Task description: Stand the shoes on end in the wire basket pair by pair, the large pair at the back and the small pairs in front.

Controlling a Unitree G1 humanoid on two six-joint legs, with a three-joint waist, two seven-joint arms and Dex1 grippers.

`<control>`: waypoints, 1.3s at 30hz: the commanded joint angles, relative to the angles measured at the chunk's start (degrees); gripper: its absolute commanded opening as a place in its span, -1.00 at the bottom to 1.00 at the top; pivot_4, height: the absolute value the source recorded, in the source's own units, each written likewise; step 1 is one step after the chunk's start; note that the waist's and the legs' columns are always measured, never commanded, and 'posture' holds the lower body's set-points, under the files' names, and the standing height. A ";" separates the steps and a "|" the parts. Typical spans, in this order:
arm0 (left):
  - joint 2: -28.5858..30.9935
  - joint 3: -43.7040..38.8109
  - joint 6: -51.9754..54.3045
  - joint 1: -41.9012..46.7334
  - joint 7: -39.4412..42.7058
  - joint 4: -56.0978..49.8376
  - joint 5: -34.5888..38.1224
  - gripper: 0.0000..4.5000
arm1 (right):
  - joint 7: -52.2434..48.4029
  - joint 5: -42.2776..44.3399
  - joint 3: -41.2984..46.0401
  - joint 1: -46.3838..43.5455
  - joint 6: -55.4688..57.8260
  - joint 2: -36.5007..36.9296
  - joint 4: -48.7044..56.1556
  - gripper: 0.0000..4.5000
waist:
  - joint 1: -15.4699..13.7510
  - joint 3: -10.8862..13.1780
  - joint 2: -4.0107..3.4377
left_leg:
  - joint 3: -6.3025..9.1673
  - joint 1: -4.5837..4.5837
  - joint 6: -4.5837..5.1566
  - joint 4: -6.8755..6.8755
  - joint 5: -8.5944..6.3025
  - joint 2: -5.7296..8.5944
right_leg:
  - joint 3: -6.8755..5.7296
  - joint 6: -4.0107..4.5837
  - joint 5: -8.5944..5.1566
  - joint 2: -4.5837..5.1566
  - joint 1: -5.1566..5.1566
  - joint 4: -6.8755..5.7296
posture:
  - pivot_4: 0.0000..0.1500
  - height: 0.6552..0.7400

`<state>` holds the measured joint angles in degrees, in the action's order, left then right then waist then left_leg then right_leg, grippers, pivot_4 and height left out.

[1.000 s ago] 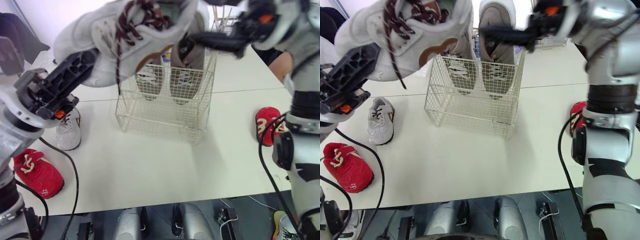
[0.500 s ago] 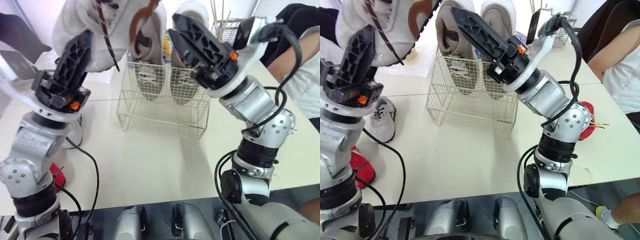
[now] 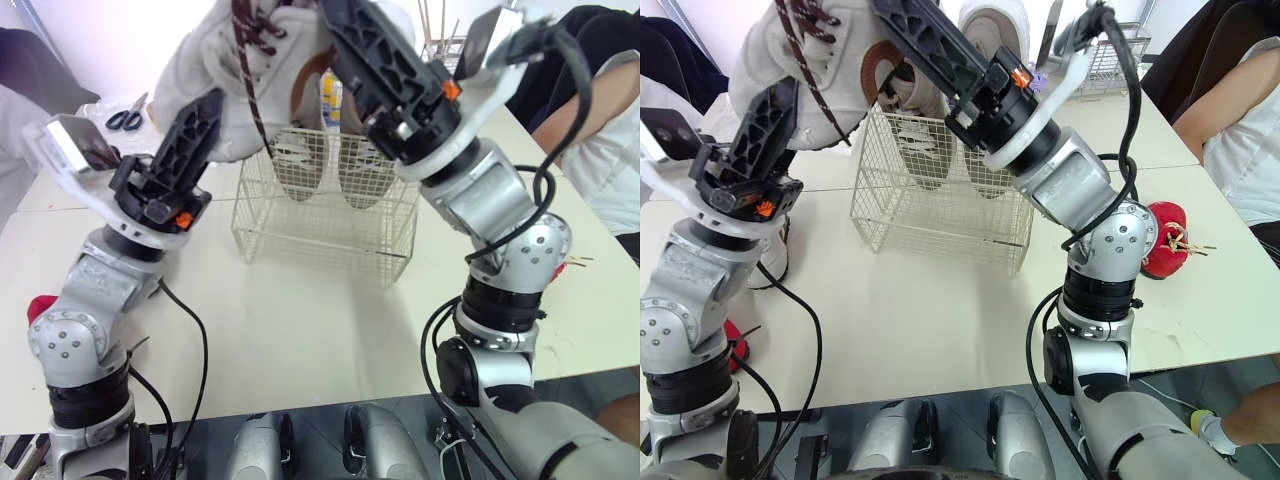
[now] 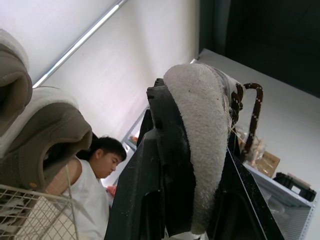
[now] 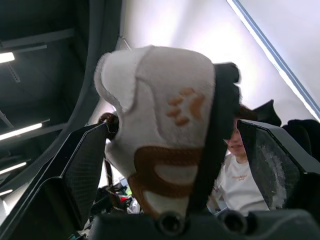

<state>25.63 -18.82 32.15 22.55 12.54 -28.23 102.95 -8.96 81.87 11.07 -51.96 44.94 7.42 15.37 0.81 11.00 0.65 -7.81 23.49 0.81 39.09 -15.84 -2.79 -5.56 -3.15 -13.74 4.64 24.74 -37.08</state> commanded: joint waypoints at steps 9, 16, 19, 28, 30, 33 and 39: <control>0.77 -0.24 -0.25 -2.12 1.32 -2.99 -1.61 -0.84 | -2.32 0.58 -0.21 -0.73 -2.03 2.40 2.21 -0.71 | -0.03 0.00 0.00 | -0.01 0.01 0.10 0.00 -0.06 0.00 | -0.01 0.00 0.00 0.02 0.00 0.04 | 1.00 1.00; 13.16 -0.37 6.53 -6.42 2.87 -3.89 -11.43 0.39 | -16.54 -7.12 0.98 -5.65 0.02 18.53 -2.37 -0.74 | -0.09 0.05 -0.02 | -0.01 0.02 0.34 -0.02 -0.20 0.01 | -0.01 0.01 -0.01 0.02 0.03 0.07 | 1.00 1.00; 19.71 -2.20 8.06 -8.30 3.78 -5.76 -16.38 0.39 | -30.40 -16.27 -0.25 -8.42 -1.92 30.41 -10.75 -0.74 | -0.17 0.08 -0.01 | -0.04 0.06 0.38 -0.06 -0.23 0.03 | -0.05 0.01 -0.02 0.04 0.07 0.16 | 1.00 1.00; 31.96 -3.23 12.35 -9.90 4.32 -12.33 -21.92 0.39 | -56.89 -42.38 -10.53 -14.32 -17.60 39.78 -32.67 -0.74 | 0.30 0.14 -0.06 | -0.20 0.24 0.23 -0.42 -0.16 -0.05 | 0.03 0.01 0.00 0.02 0.36 0.55 | 1.00 1.00; 33.06 -3.82 13.28 -10.85 4.67 -13.00 -21.49 0.39 | -59.32 -44.48 -10.68 -15.06 -19.05 39.07 -36.11 -0.74 | 0.08 0.15 -0.07 | -0.19 0.48 -0.11 -0.46 0.04 -0.05 | 0.04 0.01 0.00 0.00 0.60 0.52 | 1.00 1.00; 34.26 -4.55 14.14 -12.82 5.15 -14.12 -21.53 0.39 | -61.76 -46.69 -10.79 -15.44 -20.30 37.69 -39.27 -0.74 | 0.01 0.16 -0.10 | -0.17 0.70 -0.16 -0.43 0.08 -0.05 | 0.01 0.01 0.01 -0.01 0.77 0.50 | 1.00 1.00; 33.91 -3.83 13.98 -13.28 3.25 -14.90 -19.94 0.39 | -65.17 -50.97 -11.17 -14.37 -22.17 35.42 -42.81 -0.74 | -0.15 0.17 -0.10 | -0.09 0.85 -0.15 -0.36 0.07 -0.03 | -0.07 0.00 0.01 0.01 0.79 0.56 | 1.00 1.00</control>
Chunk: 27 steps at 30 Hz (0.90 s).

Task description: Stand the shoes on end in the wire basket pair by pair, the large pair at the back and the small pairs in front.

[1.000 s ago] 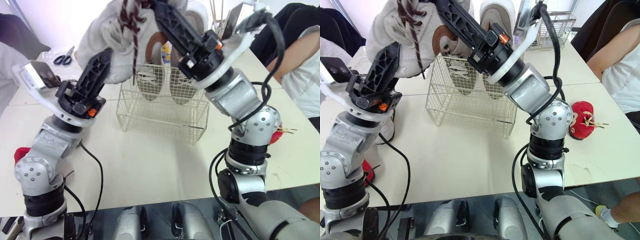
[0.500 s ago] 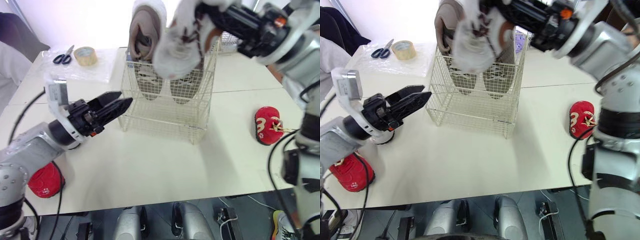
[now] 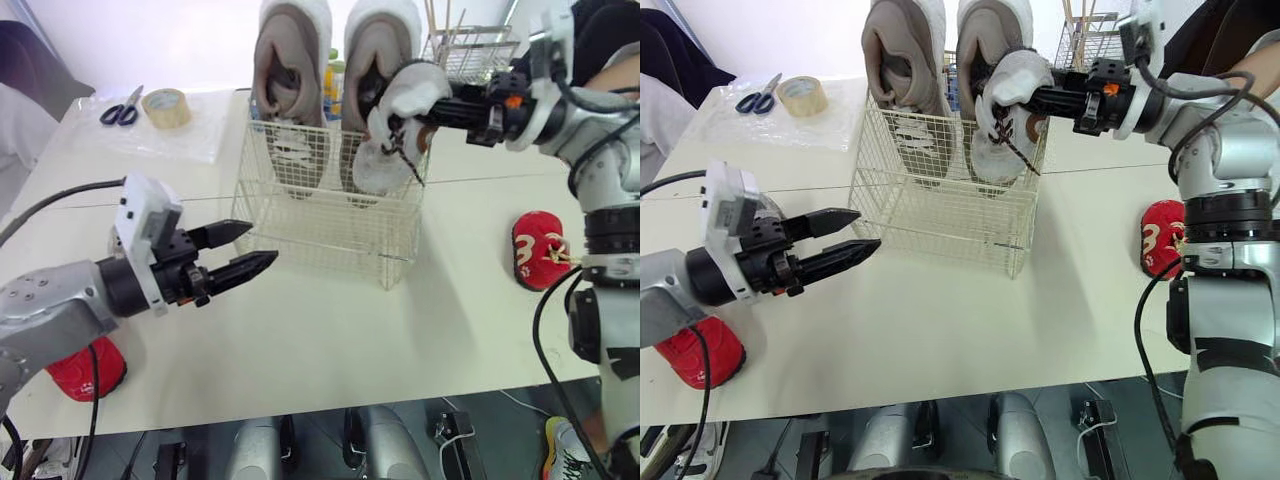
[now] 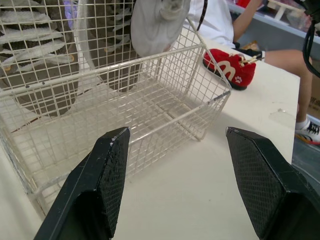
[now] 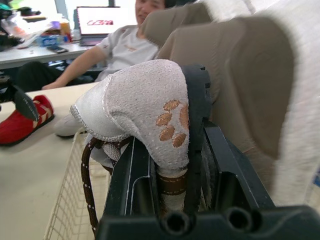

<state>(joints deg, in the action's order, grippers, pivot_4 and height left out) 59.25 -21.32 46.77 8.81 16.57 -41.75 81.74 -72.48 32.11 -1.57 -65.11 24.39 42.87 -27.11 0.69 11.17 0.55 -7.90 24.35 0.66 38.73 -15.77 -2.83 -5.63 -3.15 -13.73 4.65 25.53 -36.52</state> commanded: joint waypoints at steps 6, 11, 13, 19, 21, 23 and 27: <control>-0.08 -0.33 -0.77 1.02 -1.18 -1.06 1.53 0.41 | -4.06 -3.22 1.68 0.28 -0.62 -0.49 -0.70 -0.28 | 0.03 0.00 0.00 | 0.02 0.02 0.00 0.10 0.00 0.00 | -0.02 0.00 0.00 0.00 -0.02 -0.03 | 1.00 1.00; -0.34 -0.18 -0.79 1.21 -1.03 -0.57 2.05 0.41 | -4.09 -3.82 2.68 1.72 0.64 0.36 1.08 0.78 | 0.03 0.00 0.00 | 0.03 0.02 0.00 0.14 0.00 0.00 | -0.03 0.00 0.00 0.00 -0.04 -0.07 | 1.00 1.00; -0.40 -0.15 -0.70 1.04 -0.57 -0.27 1.50 0.41 | -3.39 -3.21 3.83 1.98 1.64 0.77 2.00 0.96 | 0.02 0.00 0.00 | 0.04 0.02 0.00 0.16 0.00 0.00 | -0.03 0.00 0.00 0.00 -0.04 -0.10 | 1.00 1.00; -1.20 0.77 -0.84 1.52 0.30 0.50 -0.03 0.41 | -2.65 -2.43 5.98 3.70 4.65 2.46 6.38 0.96 | -0.02 -0.01 0.01 | 0.05 0.01 0.00 0.22 0.00 0.00 | -0.04 0.00 0.00 0.00 -0.05 -0.15 | 1.00 1.00; -1.41 0.58 -0.83 1.38 1.20 1.14 -0.63 0.41 | -2.59 -1.75 6.82 3.68 6.59 3.20 8.36 0.96 | 0.00 0.00 0.01 | 0.04 0.00 0.00 0.25 0.00 0.00 | -0.04 0.00 0.00 0.00 -0.05 -0.20 | 1.00 1.00; -1.51 0.28 -0.71 1.26 1.95 1.58 -1.04 0.41 | -2.60 -1.19 7.50 3.44 8.38 3.73 9.73 0.96 | 0.01 0.00 0.01 | 0.04 -0.01 0.00 0.29 0.00 0.01 | -0.05 0.00 0.00 0.00 -0.04 -0.29 | 1.00 1.00; -1.88 -4.12 -0.77 0.94 2.33 5.37 3.84 0.52 | -2.08 2.10 10.60 -0.40 12.49 5.42 11.18 0.99 | -0.01 0.00 -0.01 | 0.05 -0.05 0.00 0.34 0.00 0.01 | -0.07 0.00 0.00 0.01 -0.04 -0.40 | 1.00 1.00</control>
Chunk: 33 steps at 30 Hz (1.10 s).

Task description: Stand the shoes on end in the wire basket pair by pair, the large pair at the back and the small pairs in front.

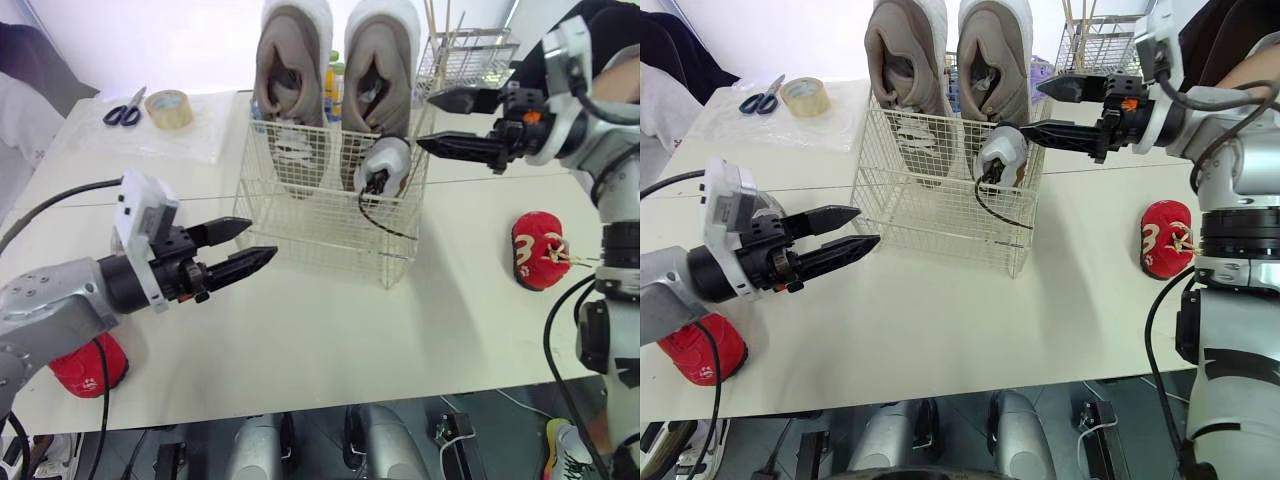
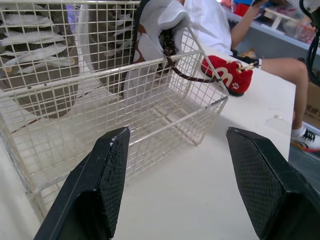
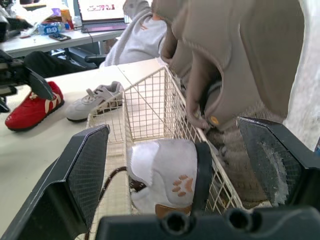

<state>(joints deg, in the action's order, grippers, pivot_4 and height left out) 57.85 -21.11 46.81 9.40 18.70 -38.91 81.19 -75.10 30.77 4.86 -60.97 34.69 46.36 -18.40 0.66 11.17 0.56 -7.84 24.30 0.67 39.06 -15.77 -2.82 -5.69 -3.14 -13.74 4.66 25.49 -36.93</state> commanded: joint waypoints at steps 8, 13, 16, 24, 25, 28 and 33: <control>3.64 -18.01 0.43 0.44 -2.76 21.93 -0.04 0.99 | 3.70 18.49 8.40 -11.49 14.41 -3.94 13.29 1.00 | 0.42 0.00 -0.01 | 0.00 -0.08 -0.02 -0.01 0.01 -0.08 | 0.02 0.01 -0.01 -0.05 0.04 -0.16 | 1.00 1.00; 10.53 -20.90 0.64 -2.63 1.16 36.20 -15.03 0.99 | 1.84 20.87 1.42 -4.24 16.07 -7.94 24.81 1.00 | 0.30 -0.06 0.08 | -0.04 -0.10 0.00 -0.01 0.00 -0.05 | -0.02 0.01 -0.01 0.01 0.02 -0.15 | 1.00 1.00; 13.23 -19.22 -0.20 -2.35 10.38 47.04 -20.50 0.99 | 1.26 20.67 -2.21 -0.77 15.42 -10.36 27.20 1.00 | 0.00 -0.05 0.07 | -0.08 -0.07 0.03 -0.01 -0.02 -0.01 | -0.04 0.01 0.00 0.05 0.06 -0.15 | 1.00 1.00; 14.18 -1.78 3.38 10.91 30.94 68.95 -31.91 0.99 | 0.71 16.25 -7.13 1.72 10.79 -12.24 27.62 1.00 | 0.02 -0.11 0.20 | -0.11 0.11 0.02 0.01 -0.03 0.01 | -0.11 0.01 0.00 0.10 0.23 -0.18 | 1.00 1.00; 13.75 0.51 3.00 13.02 32.30 71.02 -33.93 0.99 | 0.96 16.21 -7.19 1.79 10.74 -12.45 27.67 1.00 | 0.04 -0.12 0.22 | -0.11 0.11 0.02 0.01 -0.03 0.01 | -0.11 0.00 0.00 0.10 0.23 -0.20 | 1.00 1.00; 11.61 6.17 1.42 19.69 35.43 78.41 -40.07 0.99 | 1.99 16.57 -7.00 2.17 11.43 -12.59 28.83 1.00 | 0.08 -0.13 0.23 | -0.15 0.11 0.02 0.02 -0.03 0.00 | -0.11 0.01 0.00 0.08 0.26 -0.29 | 1.00 1.00; 6.97 12.83 -0.63 28.71 39.82 86.69 -48.60 0.99 | 2.18 21.01 -6.15 4.78 17.45 -8.27 36.02 1.00 | -0.04 -0.14 0.27 | -0.22 0.13 0.03 0.06 -0.02 0.00 | -0.11 0.00 0.00 0.04 0.27 -0.29 | 1.00 1.00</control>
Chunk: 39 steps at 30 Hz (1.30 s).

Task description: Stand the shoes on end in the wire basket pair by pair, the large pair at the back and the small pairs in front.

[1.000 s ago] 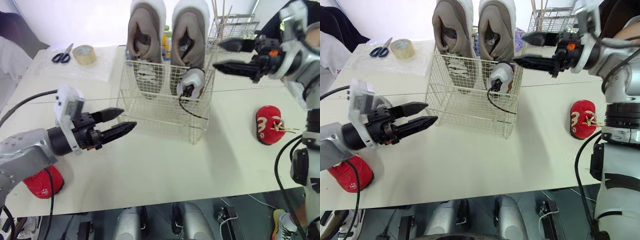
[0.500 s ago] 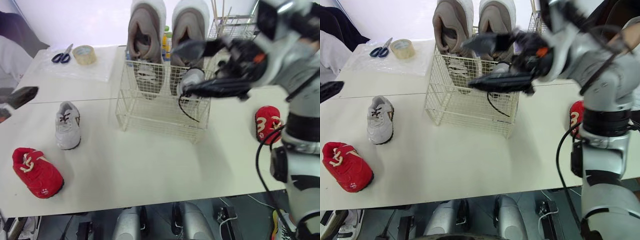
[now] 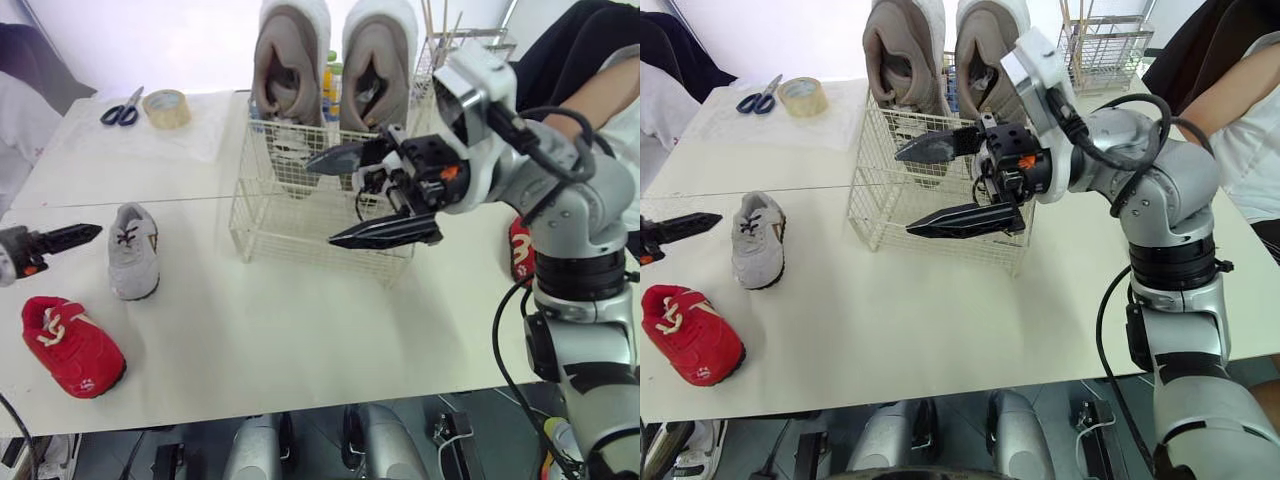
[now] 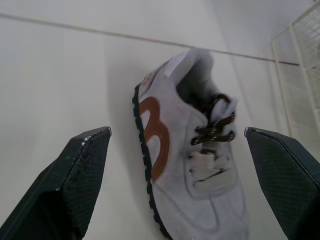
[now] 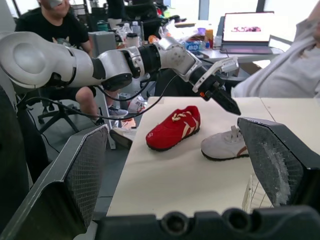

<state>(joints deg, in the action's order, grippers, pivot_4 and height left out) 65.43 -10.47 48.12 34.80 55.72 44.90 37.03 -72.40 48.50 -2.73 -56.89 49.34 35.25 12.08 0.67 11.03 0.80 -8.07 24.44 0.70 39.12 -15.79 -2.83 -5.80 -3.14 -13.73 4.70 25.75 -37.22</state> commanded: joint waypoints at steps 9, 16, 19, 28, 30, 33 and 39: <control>-7.81 6.60 -9.07 12.56 5.54 13.25 -15.86 0.42 | 2.88 3.57 0.73 4.20 4.40 5.48 10.06 1.00 | 0.02 -0.04 0.14 | 0.08 -0.01 0.04 0.11 0.00 0.00 | 0.01 -0.01 0.00 0.02 -0.02 -0.09 | 1.00 1.00; -8.40 4.51 -9.59 14.21 6.48 15.55 -18.11 -0.99 | 3.87 2.32 -0.09 5.28 3.42 5.99 9.83 1.00 | 0.05 -0.05 0.15 | 0.08 0.01 0.05 0.12 -0.01 -0.01 | 0.01 -0.01 0.00 0.03 -0.01 -0.08 | 1.00 1.00; -8.37 2.28 -9.24 13.80 4.98 15.41 -17.42 -0.99 | 3.53 1.43 -0.47 5.41 2.67 5.76 9.04 1.00 | 0.07 -0.04 0.15 | 0.10 0.01 0.06 0.12 -0.01 -0.01 | 0.01 -0.01 0.00 0.03 -0.01 -0.09 | 1.00 1.00; -8.27 -15.34 -7.81 10.33 -4.74 -5.82 -8.48 -0.99 | 2.80 2.91 2.21 4.91 4.11 7.77 7.43 1.00 | 0.08 0.01 0.38 | 0.13 0.02 0.06 0.13 -0.01 -0.03 | 0.01 -0.01 0.01 0.05 -0.01 -0.08 | 1.00 1.00; -10.98 -21.36 -7.47 8.76 -10.41 -20.06 -4.69 -0.99 | 3.81 4.57 4.06 4.72 5.51 8.37 6.99 1.00 | -0.17 0.02 0.69 | 0.21 0.06 0.05 0.15 0.00 -0.03 | 0.00 -0.01 0.01 0.09 -0.02 -0.08 | 1.00 1.00; -17.46 -25.21 -4.98 8.96 -19.43 -42.93 1.99 -0.99 | 5.89 5.88 6.10 4.30 6.77 9.07 6.38 1.00 | -0.26 0.00 0.73 | 0.33 0.03 0.12 0.20 -0.05 0.07 | -0.06 -0.04 0.02 0.36 -0.24 0.02 | 1.00 1.00; -32.92 -15.84 -10.36 11.46 -33.32 -65.89 2.67 -0.99 | 7.22 5.42 8.03 1.50 7.83 12.17 3.14 1.00 | -0.36 -0.01 0.71 | 0.30 -0.19 0.26 0.25 -0.06 0.26 | -0.06 -0.26 0.15 0.48 -0.50 0.04 | 1.00 1.00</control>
<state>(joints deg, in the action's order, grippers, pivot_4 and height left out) 33.40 -27.79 40.44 45.01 25.61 -17.82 40.41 -65.18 53.62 3.21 -53.43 57.20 46.29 15.14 0.31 11.02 1.52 -7.77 24.20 0.95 39.38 -15.84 -2.57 -5.85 -3.40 -13.58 5.10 25.23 -37.21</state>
